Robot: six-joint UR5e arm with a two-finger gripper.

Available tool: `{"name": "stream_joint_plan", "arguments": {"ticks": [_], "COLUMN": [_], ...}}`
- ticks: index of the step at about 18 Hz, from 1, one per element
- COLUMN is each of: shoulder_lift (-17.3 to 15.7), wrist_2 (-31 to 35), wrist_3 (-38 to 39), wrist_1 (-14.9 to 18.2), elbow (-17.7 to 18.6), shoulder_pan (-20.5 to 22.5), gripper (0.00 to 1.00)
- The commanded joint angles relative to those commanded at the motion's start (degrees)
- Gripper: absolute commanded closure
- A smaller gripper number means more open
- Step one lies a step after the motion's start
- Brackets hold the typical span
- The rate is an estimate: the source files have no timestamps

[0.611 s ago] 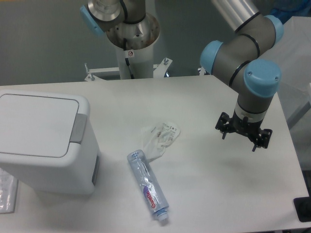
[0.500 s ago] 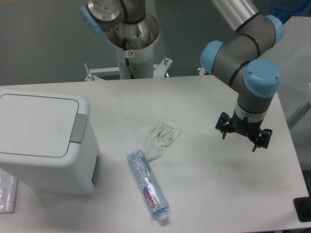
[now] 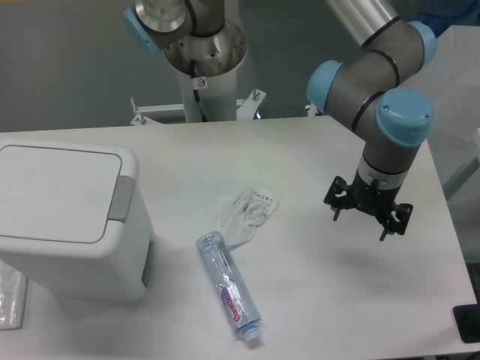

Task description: Open the trash can

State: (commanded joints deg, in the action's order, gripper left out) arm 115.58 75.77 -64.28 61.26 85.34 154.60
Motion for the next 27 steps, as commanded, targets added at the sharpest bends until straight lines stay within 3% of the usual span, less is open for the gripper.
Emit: {"name": "stream_joint_plan", "arguments": {"ticks": [3,8,13,23,27], "shoulder_lift": [-0.1,0.1,0.6,0.3,-1.4], "wrist_2": [-7.9,-21.8,-24.6,-25.3,-25.7], "wrist_3": [10.1,18.5,27.0,31.2,34.2], "wrist_1": [-2.5,-5.1,-5.1,-5.7,-5.7], "elbow": [-1.1,-2.2,-5.3,-4.5,-4.5], "shoulder_pan": [-0.2,0.7,0.2,-2.6,-4.0], "gripper": [0.00,0.00,0.00,0.00,0.00]}}
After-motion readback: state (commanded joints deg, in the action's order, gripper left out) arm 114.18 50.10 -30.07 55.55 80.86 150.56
